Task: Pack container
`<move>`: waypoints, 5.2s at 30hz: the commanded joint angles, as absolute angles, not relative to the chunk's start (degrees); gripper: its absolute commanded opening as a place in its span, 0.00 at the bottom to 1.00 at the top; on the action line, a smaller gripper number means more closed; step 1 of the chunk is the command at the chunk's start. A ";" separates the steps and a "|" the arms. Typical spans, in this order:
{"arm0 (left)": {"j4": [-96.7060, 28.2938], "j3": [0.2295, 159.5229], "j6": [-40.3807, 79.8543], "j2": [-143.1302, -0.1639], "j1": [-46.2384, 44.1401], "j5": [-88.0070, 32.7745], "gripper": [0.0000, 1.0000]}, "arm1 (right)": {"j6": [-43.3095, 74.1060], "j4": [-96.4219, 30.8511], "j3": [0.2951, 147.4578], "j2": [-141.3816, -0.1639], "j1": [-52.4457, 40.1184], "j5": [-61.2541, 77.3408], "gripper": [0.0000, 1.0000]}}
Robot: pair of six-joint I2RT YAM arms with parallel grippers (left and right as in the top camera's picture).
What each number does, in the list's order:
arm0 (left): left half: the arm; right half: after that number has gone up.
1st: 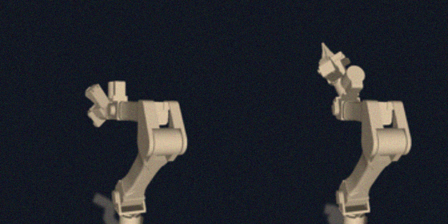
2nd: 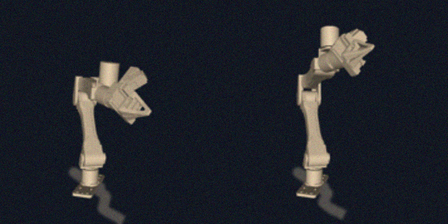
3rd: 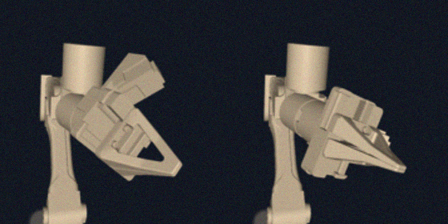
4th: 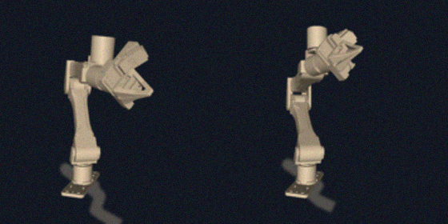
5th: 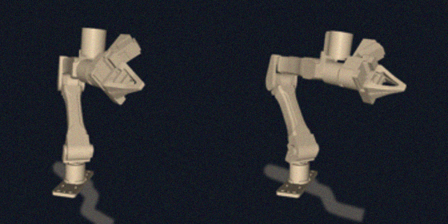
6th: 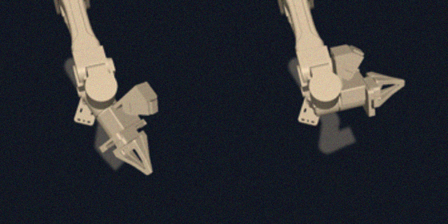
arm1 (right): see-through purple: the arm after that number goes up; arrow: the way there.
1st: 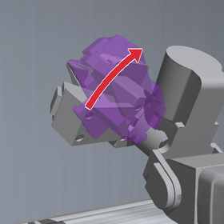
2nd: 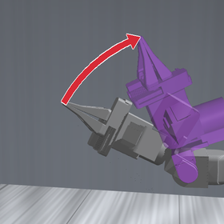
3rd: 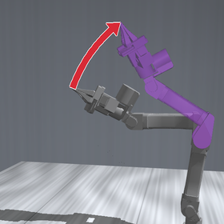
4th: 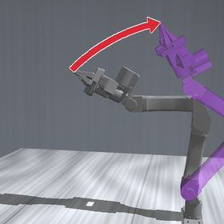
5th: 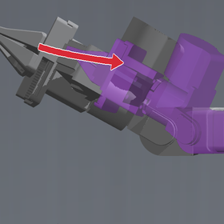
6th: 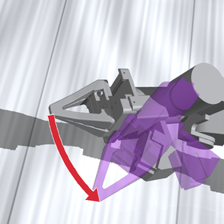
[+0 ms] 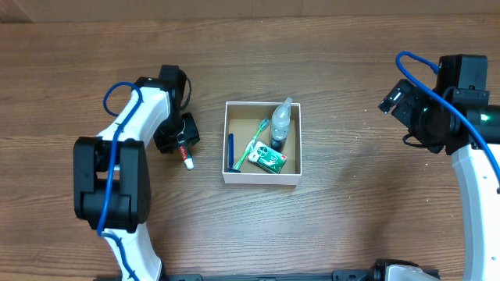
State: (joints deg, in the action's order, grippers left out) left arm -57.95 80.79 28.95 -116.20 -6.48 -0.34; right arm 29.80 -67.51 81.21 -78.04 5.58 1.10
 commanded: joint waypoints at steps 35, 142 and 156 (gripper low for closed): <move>-89.84 125.93 16.27 -102.56 -17.56 -1.23 1.00 | 30.06 -67.22 81.71 -77.82 5.76 0.73 1.00; -28.47 7.99 4.67 -5.13 3.14 -10.11 1.00 | 3.01 -30.50 8.56 -0.16 4.19 15.53 1.00; -28.47 7.99 4.67 -5.13 3.14 -10.11 1.00 | 3.01 -30.50 8.56 -0.16 4.19 15.53 1.00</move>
State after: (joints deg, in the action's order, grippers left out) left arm -28.69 8.34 5.37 -5.87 3.38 -8.86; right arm 2.98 -30.65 8.88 -0.58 4.45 15.11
